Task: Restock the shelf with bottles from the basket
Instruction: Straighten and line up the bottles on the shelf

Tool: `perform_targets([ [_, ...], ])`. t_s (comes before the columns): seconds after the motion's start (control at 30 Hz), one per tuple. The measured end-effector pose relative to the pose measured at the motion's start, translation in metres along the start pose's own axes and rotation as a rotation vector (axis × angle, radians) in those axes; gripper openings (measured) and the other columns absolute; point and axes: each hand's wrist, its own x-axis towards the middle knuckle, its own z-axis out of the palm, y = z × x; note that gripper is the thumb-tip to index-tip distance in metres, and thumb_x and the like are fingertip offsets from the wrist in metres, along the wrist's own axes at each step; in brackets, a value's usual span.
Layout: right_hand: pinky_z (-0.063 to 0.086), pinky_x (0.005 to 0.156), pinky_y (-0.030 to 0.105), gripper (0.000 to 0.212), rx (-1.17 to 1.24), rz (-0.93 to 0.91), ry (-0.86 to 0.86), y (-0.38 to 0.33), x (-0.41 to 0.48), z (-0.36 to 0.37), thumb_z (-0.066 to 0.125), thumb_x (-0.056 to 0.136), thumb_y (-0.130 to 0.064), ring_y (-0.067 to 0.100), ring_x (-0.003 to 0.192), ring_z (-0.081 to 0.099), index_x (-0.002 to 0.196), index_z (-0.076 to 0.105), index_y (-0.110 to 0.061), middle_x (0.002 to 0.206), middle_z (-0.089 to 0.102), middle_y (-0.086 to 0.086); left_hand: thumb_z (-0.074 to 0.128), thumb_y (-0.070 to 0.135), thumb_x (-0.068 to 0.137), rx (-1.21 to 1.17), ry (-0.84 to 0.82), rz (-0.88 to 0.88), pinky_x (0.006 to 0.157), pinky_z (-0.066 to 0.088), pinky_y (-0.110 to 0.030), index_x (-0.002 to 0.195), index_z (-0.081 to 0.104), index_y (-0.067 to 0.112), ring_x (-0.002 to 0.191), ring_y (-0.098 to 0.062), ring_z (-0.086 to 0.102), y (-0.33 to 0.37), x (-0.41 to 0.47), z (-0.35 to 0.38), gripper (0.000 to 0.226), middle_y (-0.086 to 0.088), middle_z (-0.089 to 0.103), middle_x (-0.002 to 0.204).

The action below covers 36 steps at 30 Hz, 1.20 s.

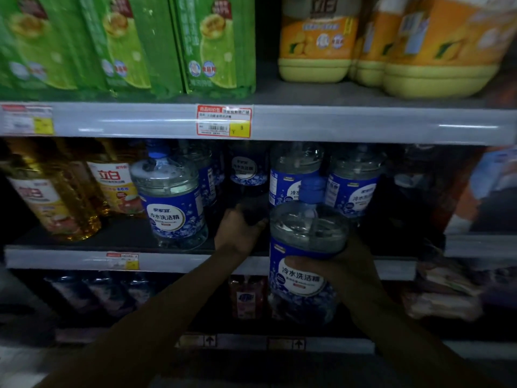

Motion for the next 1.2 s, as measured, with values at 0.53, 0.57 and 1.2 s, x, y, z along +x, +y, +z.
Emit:
perform_targets([
  [0.53,0.058,0.096,0.039,0.094,0.035,-0.214,-0.018,-0.027,0.008,0.040,0.097,0.059,0.001,0.016,0.118,0.068,0.140,0.054,-0.019,0.130,0.070,-0.003,0.074,0.005,0.087,-0.583,-0.187,0.215,0.083,0.053,-0.014,0.128,0.062,0.023,0.106,-0.001,0.070,0.019,-0.107,-0.077,0.046,0.017,0.076,0.113],
  [0.57,0.059,0.093,0.033,0.094,0.042,-0.233,-0.026,-0.029,0.010,0.043,0.095,0.059,0.004,0.014,0.118,0.068,0.140,0.053,-0.019,0.130,0.070,-0.004,0.076,0.011,0.084,-0.603,-0.183,0.230,0.084,0.054,-0.015,0.127,0.062,0.024,0.107,-0.001,0.070,0.020,-0.108,-0.080,0.047,0.018,0.076,0.114],
  [1.2,0.060,0.093,0.034,0.099,0.006,-0.218,-0.002,-0.031,0.069,0.093,0.099,0.054,-0.001,0.009,0.117,0.067,0.140,0.052,-0.019,0.129,0.069,-0.006,0.076,0.018,0.092,-0.343,0.068,0.324,0.108,0.051,-0.038,0.145,0.056,0.024,0.129,-0.008,0.059,-0.020,-0.047,-0.096,0.057,0.006,0.065,0.138],
])
